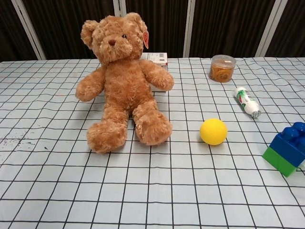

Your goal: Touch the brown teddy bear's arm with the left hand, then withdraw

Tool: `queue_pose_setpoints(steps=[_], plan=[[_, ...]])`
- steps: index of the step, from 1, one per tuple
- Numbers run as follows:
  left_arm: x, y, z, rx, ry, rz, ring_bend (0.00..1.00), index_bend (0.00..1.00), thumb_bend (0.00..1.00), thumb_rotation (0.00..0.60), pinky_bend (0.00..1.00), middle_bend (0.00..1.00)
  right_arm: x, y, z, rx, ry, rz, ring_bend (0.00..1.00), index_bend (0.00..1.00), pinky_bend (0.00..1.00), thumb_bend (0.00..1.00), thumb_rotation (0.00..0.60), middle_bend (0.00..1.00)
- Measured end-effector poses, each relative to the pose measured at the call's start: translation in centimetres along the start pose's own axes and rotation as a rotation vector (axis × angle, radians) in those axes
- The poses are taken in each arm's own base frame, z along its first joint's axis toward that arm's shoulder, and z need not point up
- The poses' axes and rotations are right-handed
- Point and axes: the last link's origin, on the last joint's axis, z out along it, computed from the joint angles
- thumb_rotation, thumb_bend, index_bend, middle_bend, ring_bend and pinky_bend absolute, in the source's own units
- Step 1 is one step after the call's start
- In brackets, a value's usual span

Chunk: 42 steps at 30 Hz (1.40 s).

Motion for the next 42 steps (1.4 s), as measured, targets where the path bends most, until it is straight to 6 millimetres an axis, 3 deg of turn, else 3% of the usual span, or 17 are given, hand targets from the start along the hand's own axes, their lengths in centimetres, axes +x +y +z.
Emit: queue_pose_setpoints(steps=[9,18,22,29,35,42], plan=[[-1.8,1.8,1.2,-0.030,-0.163,-0.224,0.00,0.18,0.11,0.600,0.00,0.07,0.0,0.3,0.1,-0.006,-0.006,0.009,0.03,0.00,0.00,0.21,0.600,0.02],[-4.9,6.4,6.2,-0.040,-0.418,-0.546,0.00,0.10,0.02,0.600,0.00,0.03,-0.1,0.7,0.2,-0.017,-0.012,0.020,0.03,0.00,0.00,0.21,0.600,0.02],[-6.5,8.1,8.8,-0.034,-0.456,-0.596,0.00,0.07,0.00,0.600,0.00,0.00,-0.2,1.0,0.3,-0.024,-0.020,0.022,0.03,0.00,0.00,0.21,0.600,0.02],[-9.5,10.8,11.3,-0.020,-0.538,-0.663,0.00,0.03,0.00,0.600,0.00,0.00,-0.5,1.3,0.6,-0.035,-0.028,0.023,0.03,0.00,0.00,0.21,0.600,0.02],[-11.5,13.3,12.3,-0.022,-0.603,-0.744,0.00,0.03,0.00,0.600,0.00,0.00,-0.6,1.5,0.7,-0.045,-0.034,0.024,0.03,0.00,0.00,0.21,0.600,0.02],[-12.3,15.5,12.7,-0.051,-0.612,-0.809,0.00,0.05,0.00,0.600,0.00,0.05,-0.6,1.4,0.7,-0.034,-0.032,0.027,0.03,0.00,0.00,0.21,0.600,0.02]])
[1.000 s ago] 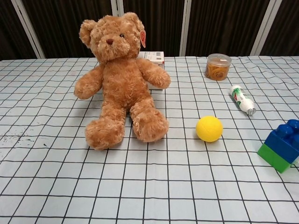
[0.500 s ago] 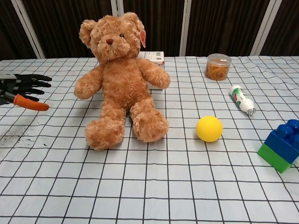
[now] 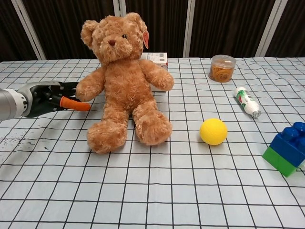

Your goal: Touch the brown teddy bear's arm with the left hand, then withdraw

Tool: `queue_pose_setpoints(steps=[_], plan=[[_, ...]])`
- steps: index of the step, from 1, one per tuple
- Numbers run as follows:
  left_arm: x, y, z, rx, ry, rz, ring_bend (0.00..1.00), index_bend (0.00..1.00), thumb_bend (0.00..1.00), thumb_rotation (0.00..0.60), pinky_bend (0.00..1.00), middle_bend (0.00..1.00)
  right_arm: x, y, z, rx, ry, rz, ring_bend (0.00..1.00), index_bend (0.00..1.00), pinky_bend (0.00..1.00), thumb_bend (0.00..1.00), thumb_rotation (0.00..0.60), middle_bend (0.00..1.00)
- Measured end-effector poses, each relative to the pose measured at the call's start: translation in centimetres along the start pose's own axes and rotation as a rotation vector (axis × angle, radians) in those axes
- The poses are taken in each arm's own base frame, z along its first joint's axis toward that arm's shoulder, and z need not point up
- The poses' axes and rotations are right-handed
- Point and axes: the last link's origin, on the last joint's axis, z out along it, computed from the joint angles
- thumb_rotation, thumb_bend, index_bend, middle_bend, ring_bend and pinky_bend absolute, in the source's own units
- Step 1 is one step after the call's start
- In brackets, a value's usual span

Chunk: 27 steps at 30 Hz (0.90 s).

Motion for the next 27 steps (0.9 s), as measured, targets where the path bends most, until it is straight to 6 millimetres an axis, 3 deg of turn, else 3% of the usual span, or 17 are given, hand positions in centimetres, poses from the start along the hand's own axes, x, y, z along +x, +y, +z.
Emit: queue_pose_setpoints(steps=[9,21,27], plan=[[-0.79,0.43,0.15,-0.064,0.049,-0.043,0.00,0.12,0.00,0.600,0.00,0.11,0.16,0.10,-0.11,-0.001,0.006,0.005,0.03,0.00,0.00,0.21,0.600,0.02],[-0.73,0.20,0.52,-0.076,0.153,-0.065,0.00,0.31,0.26,0.600,0.00,0.30,0.08,0.11,-0.08,-0.005,0.002,0.005,0.03,0.00,0.00,0.21,0.600,0.02],[-0.82,0.78,0.36,-0.111,0.217,-0.091,0.04,0.41,0.37,0.600,0.05,0.41,0.06,0.11,-0.11,-0.005,-0.001,0.006,0.03,0.00,0.00,0.21,0.600,0.02]])
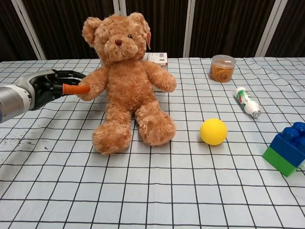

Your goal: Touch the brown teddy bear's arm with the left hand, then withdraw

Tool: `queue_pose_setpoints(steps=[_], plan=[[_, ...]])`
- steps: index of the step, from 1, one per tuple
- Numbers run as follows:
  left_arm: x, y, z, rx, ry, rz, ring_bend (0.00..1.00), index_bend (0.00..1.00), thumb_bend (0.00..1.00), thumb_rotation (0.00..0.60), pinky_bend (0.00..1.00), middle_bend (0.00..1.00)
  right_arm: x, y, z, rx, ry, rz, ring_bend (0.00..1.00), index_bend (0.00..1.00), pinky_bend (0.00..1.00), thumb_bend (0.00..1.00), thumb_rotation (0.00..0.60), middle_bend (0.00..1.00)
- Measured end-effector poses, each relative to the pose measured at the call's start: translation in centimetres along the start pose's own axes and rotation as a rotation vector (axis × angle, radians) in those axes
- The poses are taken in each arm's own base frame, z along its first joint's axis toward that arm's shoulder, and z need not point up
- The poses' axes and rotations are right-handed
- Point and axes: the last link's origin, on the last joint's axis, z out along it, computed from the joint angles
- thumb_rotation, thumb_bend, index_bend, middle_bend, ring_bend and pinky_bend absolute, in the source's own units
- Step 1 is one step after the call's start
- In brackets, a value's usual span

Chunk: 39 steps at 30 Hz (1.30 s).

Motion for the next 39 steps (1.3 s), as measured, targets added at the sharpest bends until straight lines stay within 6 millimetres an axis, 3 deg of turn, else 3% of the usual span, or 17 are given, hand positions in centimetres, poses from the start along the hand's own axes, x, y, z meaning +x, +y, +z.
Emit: queue_pose_setpoints(steps=[10,17,26,35,39], plan=[[0.1,0.6,0.1,-0.008,0.146,-0.007,0.07,0.44,0.38,0.600,0.08,0.44,0.0,0.0,-0.1,0.001,-0.003,0.002,0.03,0.00,0.00,0.21,0.600,0.02],[-0.4,1.6,0.1,-0.030,0.162,0.027,0.07,0.44,0.37,0.600,0.08,0.43,0.0,0.0,-0.1,-0.002,-0.007,0.000,0.03,0.00,0.00,0.21,0.600,0.02],[-0.7,0.1,0.6,0.035,0.158,0.086,0.07,0.44,0.37,0.600,0.08,0.43,0.0,0.1,-0.1,-0.004,-0.005,0.001,0.03,0.00,0.00,0.21,0.600,0.02],[-1.2,1.5,0.7,-0.009,0.162,0.084,0.07,0.44,0.36,0.600,0.08,0.43,0.1,0.1,0.0,-0.005,-0.006,0.000,0.03,0.00,0.00,0.21,0.600,0.02],[-1.2,0.9,0.6,0.004,0.163,0.113,0.07,0.43,0.36,0.600,0.08,0.43,0.0,0.1,-0.1,-0.004,-0.008,0.000,0.03,0.00,0.00,0.21,0.600,0.02]])
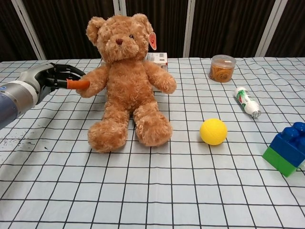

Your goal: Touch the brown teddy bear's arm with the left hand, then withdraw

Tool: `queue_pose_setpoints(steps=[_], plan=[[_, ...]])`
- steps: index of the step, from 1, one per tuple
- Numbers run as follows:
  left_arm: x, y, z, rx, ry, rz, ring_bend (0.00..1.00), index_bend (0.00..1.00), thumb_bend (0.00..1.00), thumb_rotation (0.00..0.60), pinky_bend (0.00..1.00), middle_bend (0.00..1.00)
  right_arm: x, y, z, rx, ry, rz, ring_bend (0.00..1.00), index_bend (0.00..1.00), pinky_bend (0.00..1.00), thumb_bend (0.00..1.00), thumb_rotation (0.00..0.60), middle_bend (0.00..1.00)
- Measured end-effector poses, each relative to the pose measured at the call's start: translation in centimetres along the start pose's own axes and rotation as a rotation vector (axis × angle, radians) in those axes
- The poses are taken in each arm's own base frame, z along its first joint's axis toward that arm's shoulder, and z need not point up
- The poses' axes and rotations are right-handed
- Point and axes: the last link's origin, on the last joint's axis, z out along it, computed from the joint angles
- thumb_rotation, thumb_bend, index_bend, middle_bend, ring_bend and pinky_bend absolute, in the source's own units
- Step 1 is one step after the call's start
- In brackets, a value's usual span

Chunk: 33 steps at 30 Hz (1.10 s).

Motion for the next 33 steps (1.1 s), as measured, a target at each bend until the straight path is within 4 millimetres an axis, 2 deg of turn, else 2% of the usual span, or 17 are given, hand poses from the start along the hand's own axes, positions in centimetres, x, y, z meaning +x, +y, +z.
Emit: queue_pose_setpoints(steps=[5,12,19,27,33], plan=[[0.1,-1.0,0.4,0.033,0.009,0.000,0.07,0.43,0.36,0.600,0.08,0.43,-0.1,-0.1,-0.1,0.002,0.001,-0.001,0.03,0.00,0.00,0.21,0.600,0.02],[-0.3,-0.1,0.4,-0.004,0.002,-0.004,0.07,0.43,0.35,0.600,0.08,0.43,-0.1,0.0,0.0,-0.002,-0.002,-0.001,0.03,0.00,0.00,0.21,0.600,0.02],[-0.7,-1.1,0.5,0.032,0.001,0.017,0.07,0.43,0.35,0.600,0.08,0.42,-0.1,-0.2,-0.1,0.004,-0.001,0.000,0.03,0.00,0.00,0.21,0.600,0.02],[-0.9,0.1,0.1,-0.023,0.002,0.026,0.07,0.43,0.35,0.600,0.08,0.42,-0.1,-0.1,0.0,0.002,-0.001,0.002,0.03,0.00,0.00,0.21,0.600,0.02],[-0.9,-0.9,0.0,0.007,-0.008,0.039,0.07,0.43,0.35,0.600,0.08,0.42,0.0,-0.2,-0.1,0.006,0.002,0.001,0.03,0.00,0.00,0.21,0.600,0.02]])
